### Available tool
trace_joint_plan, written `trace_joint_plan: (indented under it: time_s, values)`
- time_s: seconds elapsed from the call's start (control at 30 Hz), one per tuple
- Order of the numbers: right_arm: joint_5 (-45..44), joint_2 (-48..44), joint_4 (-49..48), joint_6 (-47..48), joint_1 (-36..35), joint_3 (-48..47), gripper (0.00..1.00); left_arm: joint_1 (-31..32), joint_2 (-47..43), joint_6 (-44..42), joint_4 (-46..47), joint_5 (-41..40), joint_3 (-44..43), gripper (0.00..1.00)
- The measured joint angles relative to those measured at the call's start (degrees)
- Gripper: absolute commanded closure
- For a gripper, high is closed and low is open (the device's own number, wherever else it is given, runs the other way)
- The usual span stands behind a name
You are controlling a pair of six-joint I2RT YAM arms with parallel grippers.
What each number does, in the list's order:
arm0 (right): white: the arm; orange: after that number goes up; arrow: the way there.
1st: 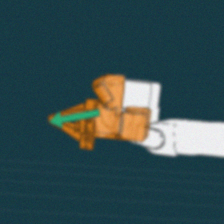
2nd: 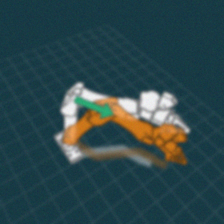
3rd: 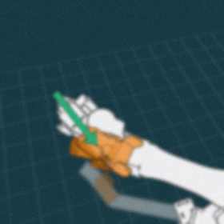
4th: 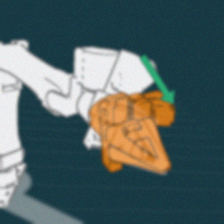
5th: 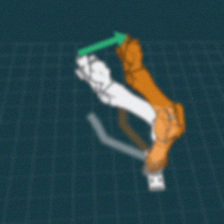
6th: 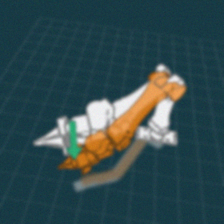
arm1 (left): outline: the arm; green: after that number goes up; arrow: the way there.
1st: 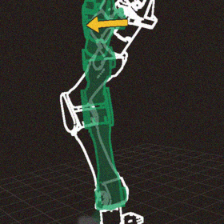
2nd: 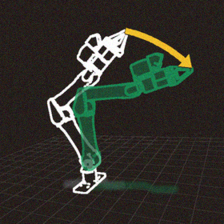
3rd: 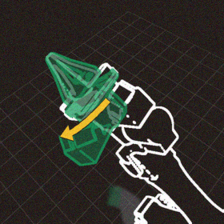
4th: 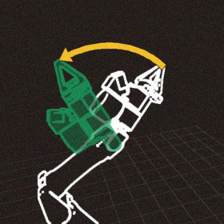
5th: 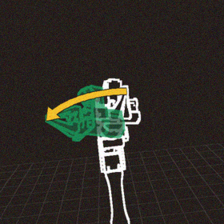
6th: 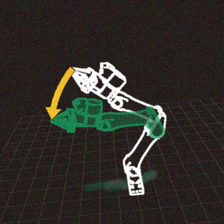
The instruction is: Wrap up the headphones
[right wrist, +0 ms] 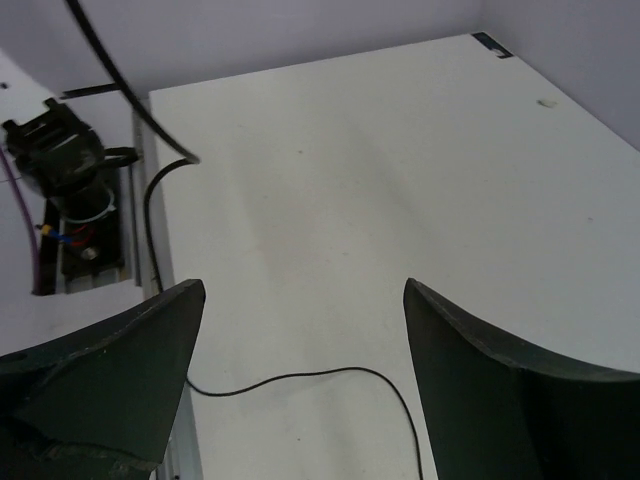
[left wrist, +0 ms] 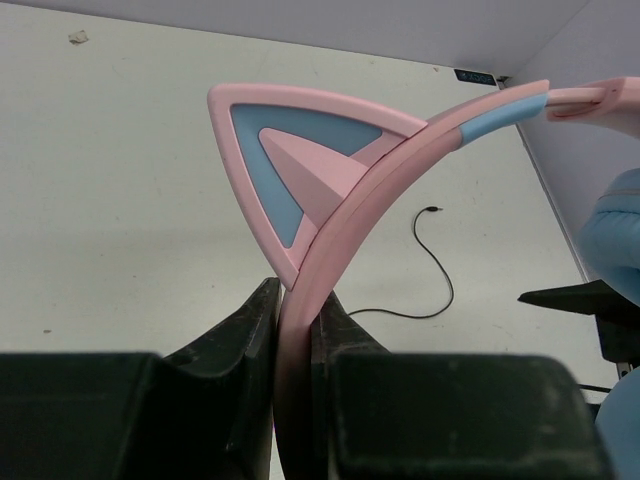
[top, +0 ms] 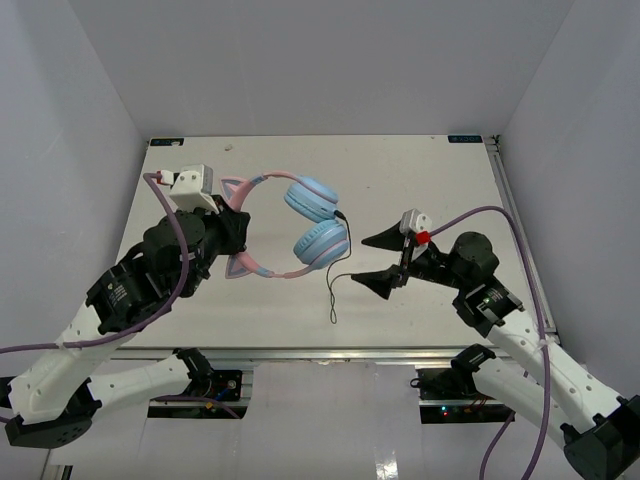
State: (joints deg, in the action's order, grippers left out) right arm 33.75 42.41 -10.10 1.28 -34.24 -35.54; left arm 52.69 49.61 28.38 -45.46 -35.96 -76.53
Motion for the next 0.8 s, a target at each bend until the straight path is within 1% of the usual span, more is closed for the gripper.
trace_joint_plan:
  time_s: [0.2,0.33,0.47,0.8]
  values:
    - [12.66,2.30,-10.09,-3.92,-0.01,4.53,0.12,0.00,-0.71,0.18,0.25,2.47,0.02,1.00]
    - [17.77,5.12,-15.97,-6.79,-0.37,5.33,0.12,0.00,-0.69,0.16,1.18,4.43,0.02,1.00]
    - [19.45,6.99,-20.12,-8.23,-2.02,5.35,0.12,0.00,-0.88,0.20,2.96,6.24,0.41,1.00]
    - [19.63,13.92,-27.13,-9.37,-6.71,5.33,0.13,0.00,-2.55,0.58,6.30,9.40,2.20,1.00]
